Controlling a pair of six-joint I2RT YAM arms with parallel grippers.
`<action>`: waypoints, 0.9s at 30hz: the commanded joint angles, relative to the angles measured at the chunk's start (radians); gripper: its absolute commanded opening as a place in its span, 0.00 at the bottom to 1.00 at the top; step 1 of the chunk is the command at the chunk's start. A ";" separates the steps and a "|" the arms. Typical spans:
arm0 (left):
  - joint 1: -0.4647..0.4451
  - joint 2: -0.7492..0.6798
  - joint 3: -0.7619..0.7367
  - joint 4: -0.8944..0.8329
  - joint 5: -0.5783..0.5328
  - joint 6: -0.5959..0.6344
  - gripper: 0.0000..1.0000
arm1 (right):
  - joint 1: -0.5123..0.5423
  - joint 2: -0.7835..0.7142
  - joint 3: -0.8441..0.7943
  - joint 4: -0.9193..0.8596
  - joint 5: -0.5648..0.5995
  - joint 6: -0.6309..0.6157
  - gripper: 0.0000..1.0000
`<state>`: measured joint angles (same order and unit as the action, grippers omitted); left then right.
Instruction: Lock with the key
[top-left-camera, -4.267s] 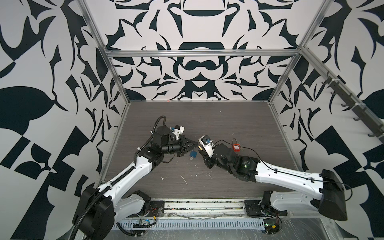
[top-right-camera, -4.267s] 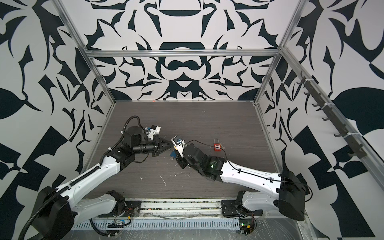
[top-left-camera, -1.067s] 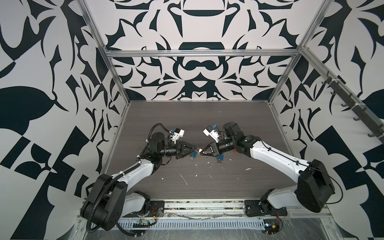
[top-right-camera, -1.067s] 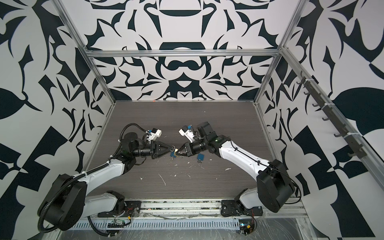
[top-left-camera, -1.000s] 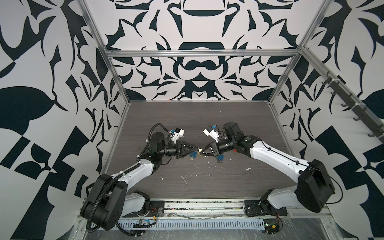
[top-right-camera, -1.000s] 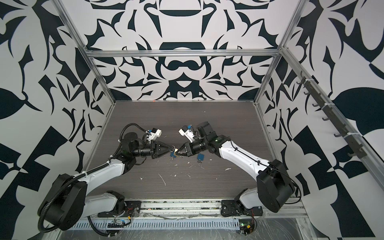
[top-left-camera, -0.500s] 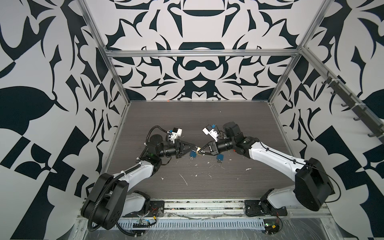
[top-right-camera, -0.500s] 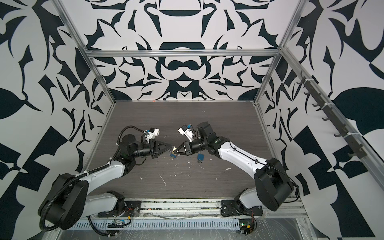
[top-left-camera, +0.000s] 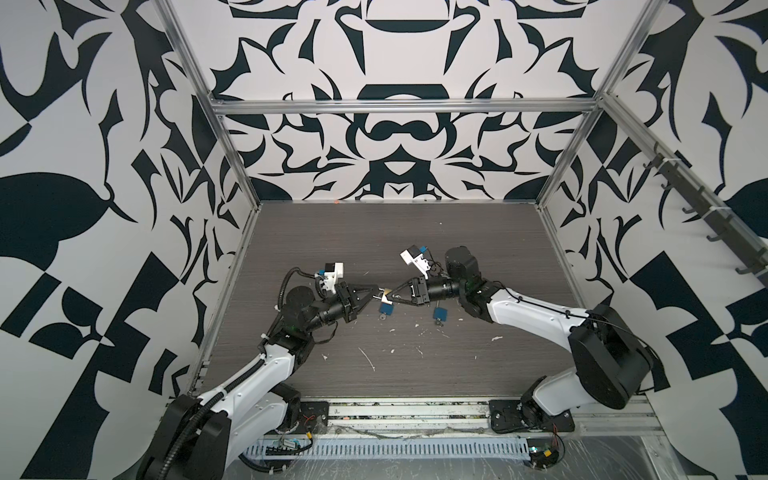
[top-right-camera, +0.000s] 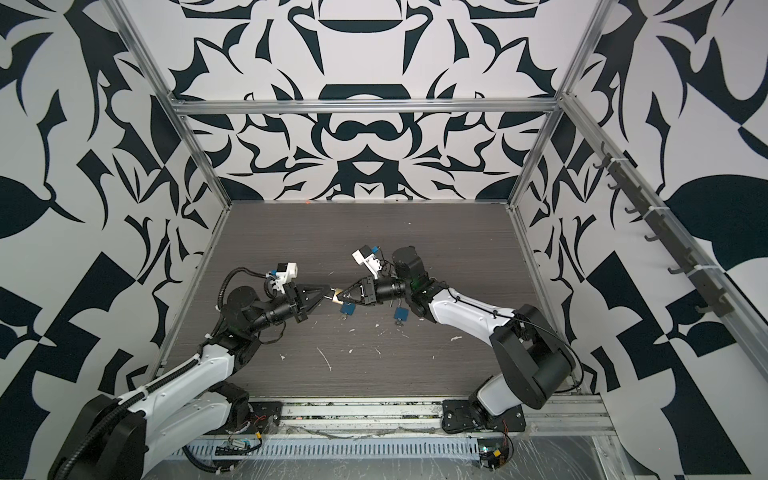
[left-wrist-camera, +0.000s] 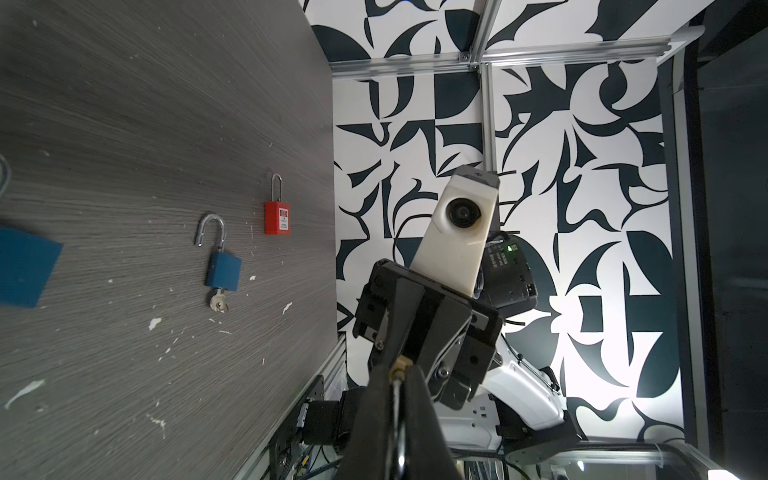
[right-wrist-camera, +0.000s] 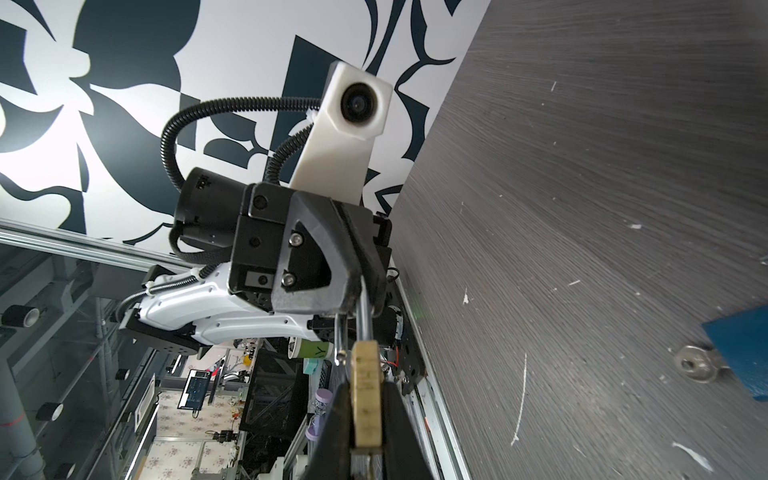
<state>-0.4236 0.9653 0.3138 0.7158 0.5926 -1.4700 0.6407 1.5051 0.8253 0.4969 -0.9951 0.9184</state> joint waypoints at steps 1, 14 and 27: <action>0.000 -0.035 0.026 -0.050 -0.053 0.016 0.00 | -0.006 0.001 -0.003 0.172 0.047 0.109 0.10; -0.003 -0.131 -0.017 -0.136 -0.062 0.114 0.00 | -0.030 0.056 -0.038 0.484 0.001 0.337 0.00; 0.000 -0.193 0.022 -0.288 -0.063 0.204 0.29 | -0.044 0.088 -0.059 0.503 -0.150 0.340 0.00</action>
<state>-0.4259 0.7746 0.3149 0.4511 0.5175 -1.2980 0.5903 1.6283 0.7578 0.9833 -1.0916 1.3003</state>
